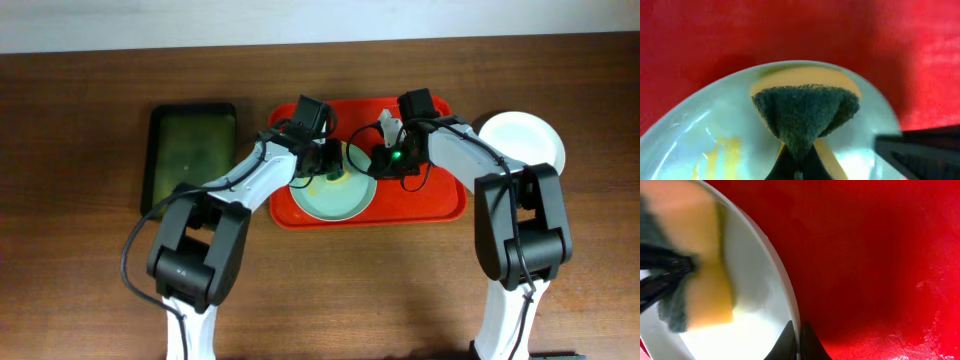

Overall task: Clean dirty plates on tray and stack at the side
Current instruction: 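Scrub the light green plate with the sponge in the left gripper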

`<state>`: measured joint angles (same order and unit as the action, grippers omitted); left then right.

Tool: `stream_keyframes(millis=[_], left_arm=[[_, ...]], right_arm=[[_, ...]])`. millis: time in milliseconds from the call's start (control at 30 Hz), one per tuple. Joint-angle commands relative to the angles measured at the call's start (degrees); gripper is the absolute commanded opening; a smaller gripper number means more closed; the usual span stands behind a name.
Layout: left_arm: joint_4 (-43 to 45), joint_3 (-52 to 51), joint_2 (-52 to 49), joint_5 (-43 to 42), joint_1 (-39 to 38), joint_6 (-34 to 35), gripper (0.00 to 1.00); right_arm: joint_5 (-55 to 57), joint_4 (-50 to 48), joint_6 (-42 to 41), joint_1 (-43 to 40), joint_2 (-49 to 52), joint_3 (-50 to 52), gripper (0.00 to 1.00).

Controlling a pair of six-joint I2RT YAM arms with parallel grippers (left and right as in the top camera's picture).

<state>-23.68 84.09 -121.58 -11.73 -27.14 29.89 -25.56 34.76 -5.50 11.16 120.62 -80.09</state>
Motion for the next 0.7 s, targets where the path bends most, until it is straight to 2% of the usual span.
stream_keyframes(millis=[0, 67, 133, 200, 267, 367, 467, 633, 667], left_arm=[[-3.2, 0.3, -2.5, 10.3, 0.3, 0.9, 0.0], [-9.8, 0.3, -2.5, 24.5, 0.3, 0.9, 0.0], [-13.6, 1.0, -2.4, 31.9, 0.3, 0.9, 0.0], [-18.6, 5.0, -2.2, 36.1, 0.3, 0.9, 0.0], [-23.5, 10.4, -1.7, 36.2, 0.3, 0.9, 0.0], [-30.0, 17.6, -1.2, 27.4, 0.3, 0.9, 0.0], [-29.9, 15.5, -1.2, 5.1, 0.2, 0.0, 0.0], [-23.2, 3.6, -1.3, 4.3, 0.1, -0.2, 0.0], [-23.2, 2.9, -1.3, 8.3, 0.2, -0.2, 0.0]], right_arm=[[0.3, 0.1, 0.6, 0.8, 1.9, 0.3, 0.04], [0.3, 0.1, 0.6, 0.8, 1.9, 0.3, 0.04], [0.3, 0.1, 0.6, 0.8, 1.9, 0.3, 0.04], [0.3, 0.1, 0.6, 0.8, 1.9, 0.3, 0.04], [0.3, 0.1, 0.6, 0.8, 1.9, 0.3, 0.04], [0.3, 0.1, 0.6, 0.8, 1.9, 0.3, 0.04], [0.2, 0.0, 0.6, 0.8, 1.9, 0.3, 0.04], [0.2, -0.1, 0.6, 0.8, 1.9, 0.3, 0.04], [0.3, -0.1, 0.6, 0.8, 1.9, 0.3, 0.04]])
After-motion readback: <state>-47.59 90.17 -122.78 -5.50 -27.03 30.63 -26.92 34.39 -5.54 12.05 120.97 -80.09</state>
